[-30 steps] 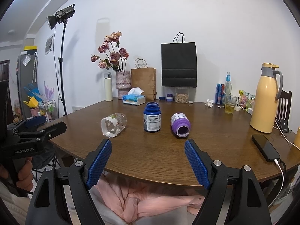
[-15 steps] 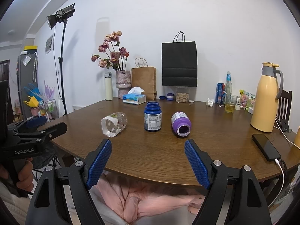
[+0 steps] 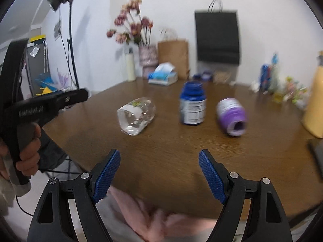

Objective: Flip cup upright
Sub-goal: 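Reach the left tool toward the clear cup lying on its side, then close the left gripper on the clear cup and lift it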

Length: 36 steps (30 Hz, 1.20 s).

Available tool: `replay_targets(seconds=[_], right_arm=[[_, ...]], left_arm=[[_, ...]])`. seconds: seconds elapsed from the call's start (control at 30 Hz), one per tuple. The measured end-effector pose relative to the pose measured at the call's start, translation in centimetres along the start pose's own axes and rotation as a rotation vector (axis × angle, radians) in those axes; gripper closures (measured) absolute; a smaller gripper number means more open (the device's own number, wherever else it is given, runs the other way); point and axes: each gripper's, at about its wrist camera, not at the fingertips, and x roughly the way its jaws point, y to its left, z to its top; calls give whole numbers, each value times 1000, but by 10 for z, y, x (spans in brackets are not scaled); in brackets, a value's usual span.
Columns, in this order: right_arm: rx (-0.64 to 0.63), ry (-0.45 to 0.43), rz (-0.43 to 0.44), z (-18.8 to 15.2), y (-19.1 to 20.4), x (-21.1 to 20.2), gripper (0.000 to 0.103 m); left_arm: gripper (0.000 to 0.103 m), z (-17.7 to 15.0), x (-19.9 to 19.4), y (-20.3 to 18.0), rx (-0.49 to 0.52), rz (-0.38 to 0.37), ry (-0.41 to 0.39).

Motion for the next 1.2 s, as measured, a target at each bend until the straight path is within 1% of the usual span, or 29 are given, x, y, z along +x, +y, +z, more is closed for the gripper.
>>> replay_targets(seconds=[0.03,0.07,0.1,0.13,0.17,0.2,0.3,0.33,0.37,0.4,0.43,0.47,0.53,0.57,0.6,0.63,0.67,0.7,0.77,0.8,0.83,0.9,0.93,1.0,1.07,1.13,1.2], right_arm=[[18,22,28,9,1,17,19],[26,36,44,13,3,28,19],[30,56,64,25,9,48,19],[26,51,72,31,13,58,19],[16,47,72,37,18,70,19],[2,53,56,44,24,83,19],[-9,114,20,60,38,135,19],[-23,125,14,62,40,145,19],[-46,138,0,63,44,157,19],[-39,165,11,64,43,166,19],[-11,186,42,64,40,170,20],[14,198,74,65,36,173,26],[12,206,93,67,32,175,30],[-14,199,89,68,32,175,30],[-28,196,92,69,31,175,30],[-41,205,124,72,27,175,31],[-53,215,167,74,25,177,31],[-64,216,192,75,25,178,31],[-133,216,241,78,25,179,31],[-159,219,260,77,26,176,31],[-196,214,274,78,26,176,31],[-249,210,259,80,29,177,30],[-273,205,241,81,27,178,30],[-261,207,250,83,22,179,30],[-251,201,222,82,18,177,30],[-264,193,176,83,14,176,30],[-263,182,126,82,11,171,30]], left_arm=[[0,8,13,6,-4,-8,26],[0,16,25,13,-15,0,54],[0,22,32,19,-29,0,55],[0,30,40,25,-39,-1,54],[0,34,48,32,-52,-2,62],[0,41,57,37,-49,13,71],[0,54,78,49,-38,41,86],[0,56,85,52,-39,45,90],[0,57,91,54,-37,36,94],[0,59,97,57,-41,25,100],[0,58,103,58,-48,8,109],[0,58,108,60,-56,-11,118],[2,56,119,61,-57,-40,141],[5,56,125,60,-60,-54,153],[16,55,133,60,-63,-74,174],[22,55,140,58,-73,-90,191],[24,53,147,56,-80,-110,213],[29,52,155,53,-87,-141,233],[31,52,167,46,-80,-189,264],[37,51,174,43,-81,-216,278],[48,50,181,39,-74,-220,299],[62,47,196,38,-43,-139,353],[65,46,199,40,-56,-120,345],[68,46,193,43,-69,-107,318],[68,46,188,47,-60,-78,300],[68,46,184,52,-49,-30,287],[68,45,183,58,-47,11,295]])
